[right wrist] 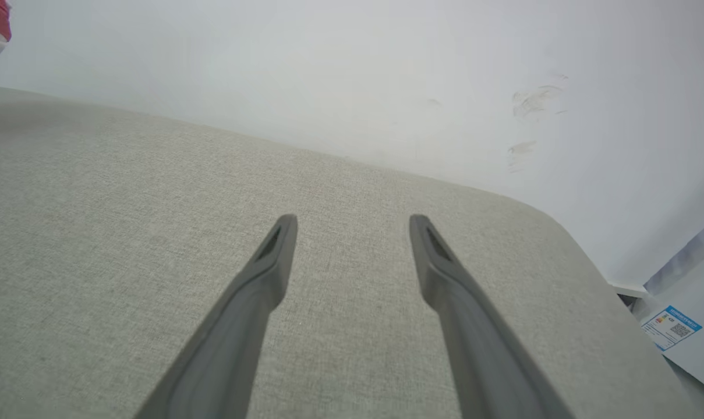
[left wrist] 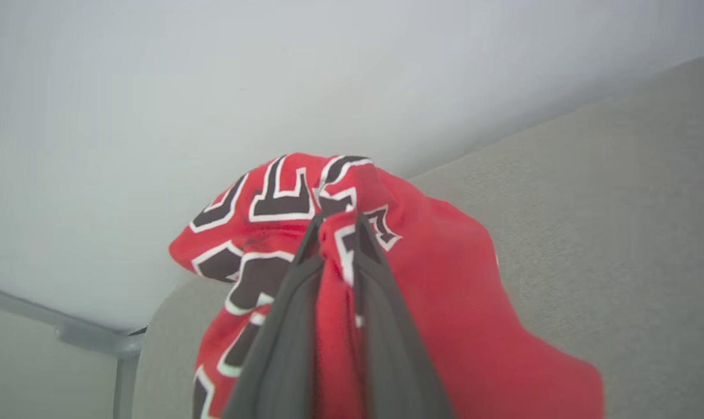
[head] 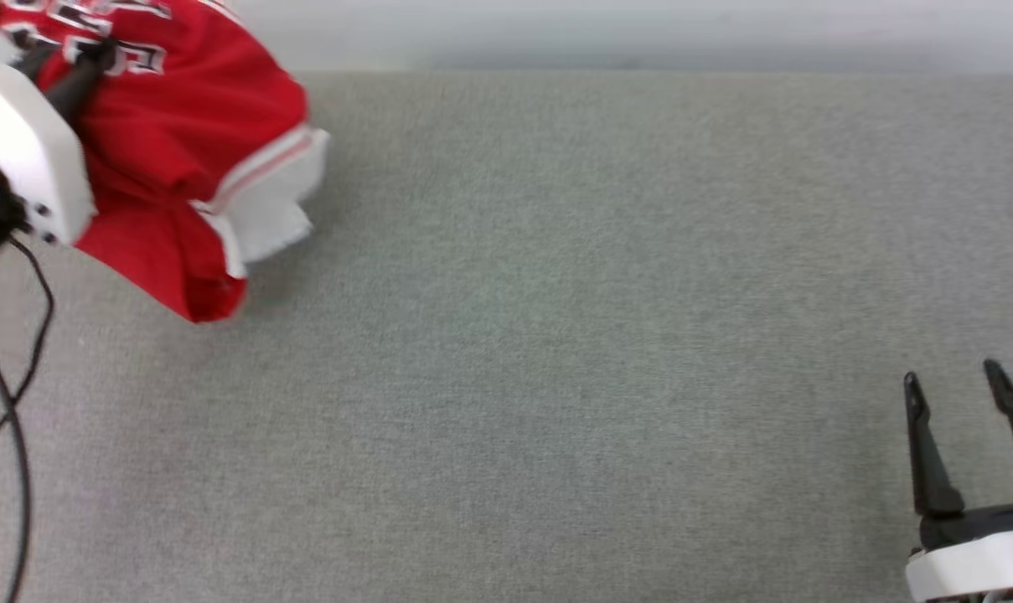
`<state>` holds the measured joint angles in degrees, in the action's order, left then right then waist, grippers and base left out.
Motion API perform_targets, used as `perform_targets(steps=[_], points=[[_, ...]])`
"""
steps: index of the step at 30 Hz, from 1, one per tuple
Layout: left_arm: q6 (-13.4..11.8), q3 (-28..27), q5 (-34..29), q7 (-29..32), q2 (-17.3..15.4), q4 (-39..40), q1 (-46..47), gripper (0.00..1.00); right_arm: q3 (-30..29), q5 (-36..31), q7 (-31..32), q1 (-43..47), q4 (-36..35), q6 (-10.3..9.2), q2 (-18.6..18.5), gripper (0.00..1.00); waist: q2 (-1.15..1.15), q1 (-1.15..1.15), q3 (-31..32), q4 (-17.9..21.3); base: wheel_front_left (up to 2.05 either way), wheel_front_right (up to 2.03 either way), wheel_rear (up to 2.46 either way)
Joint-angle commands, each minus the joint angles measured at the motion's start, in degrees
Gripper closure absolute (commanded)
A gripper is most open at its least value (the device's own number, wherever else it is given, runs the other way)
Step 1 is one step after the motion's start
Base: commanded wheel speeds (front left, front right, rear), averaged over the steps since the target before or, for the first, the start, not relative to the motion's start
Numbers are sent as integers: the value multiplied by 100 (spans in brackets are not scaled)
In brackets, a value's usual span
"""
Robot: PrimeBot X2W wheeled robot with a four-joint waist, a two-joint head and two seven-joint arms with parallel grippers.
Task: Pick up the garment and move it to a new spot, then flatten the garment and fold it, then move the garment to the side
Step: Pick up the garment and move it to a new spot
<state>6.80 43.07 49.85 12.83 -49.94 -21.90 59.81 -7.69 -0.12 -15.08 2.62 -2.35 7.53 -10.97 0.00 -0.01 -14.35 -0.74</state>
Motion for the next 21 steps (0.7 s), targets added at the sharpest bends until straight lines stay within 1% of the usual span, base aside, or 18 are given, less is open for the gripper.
perform_targets(steps=[1, 6, 8, 10, 12, 13, 16, 19, 21], points=[[-74, 15, 0, -43, -44, 211, -153, 100, 42, 4, -13, 66, 5, -8, 35, 0, 0, 1, 190, 156, 0, 0, 0], [-402, 45, 203, 50, -161, 1323, -693, 100, 35, 56, -13, 150, 7, -8, 100, 0, 0, 1, 395, 406, 0, 0, 0], [-577, 51, 243, 39, -225, 1797, -902, 100, 25, 63, -13, 165, -10, -8, 126, 0, 0, 1, 443, 504, 0, 0, 0], [-739, 48, 394, 39, -180, 2210, -1122, 100, 9, 71, -13, 174, -35, -8, 149, 0, 0, 1, 461, 587, 0, 0, 0], [-884, 65, 384, 10, -137, 2553, -1223, 100, 38, 73, -13, 200, -38, -8, 163, 0, 0, 1, 478, 668, 0, 0, 0], [-944, 85, 430, 7, -64, 2685, -1274, 100, 35, 78, -13, 194, -29, -8, 183, 0, 0, 1, 486, 713, 0, 0, 0], [-1055, 207, 534, 116, 120, 2816, -1408, 100, 113, 103, -13, 115, -15, -8, 183, 0, 0, 1, 479, 874, 0, 0, 0], [-1046, 209, 700, 90, 394, 2735, -1393, 100, 185, 113, -13, 2, -15, -8, 205, 0, 0, 1, 420, 1043, 0, 0, 0], [-976, 282, 782, 99, 535, 2547, -1421, 100, 199, 115, -13, -44, 0, -8, 241, 0, 0, 1, 386, 1149, 0, 0, 0]])
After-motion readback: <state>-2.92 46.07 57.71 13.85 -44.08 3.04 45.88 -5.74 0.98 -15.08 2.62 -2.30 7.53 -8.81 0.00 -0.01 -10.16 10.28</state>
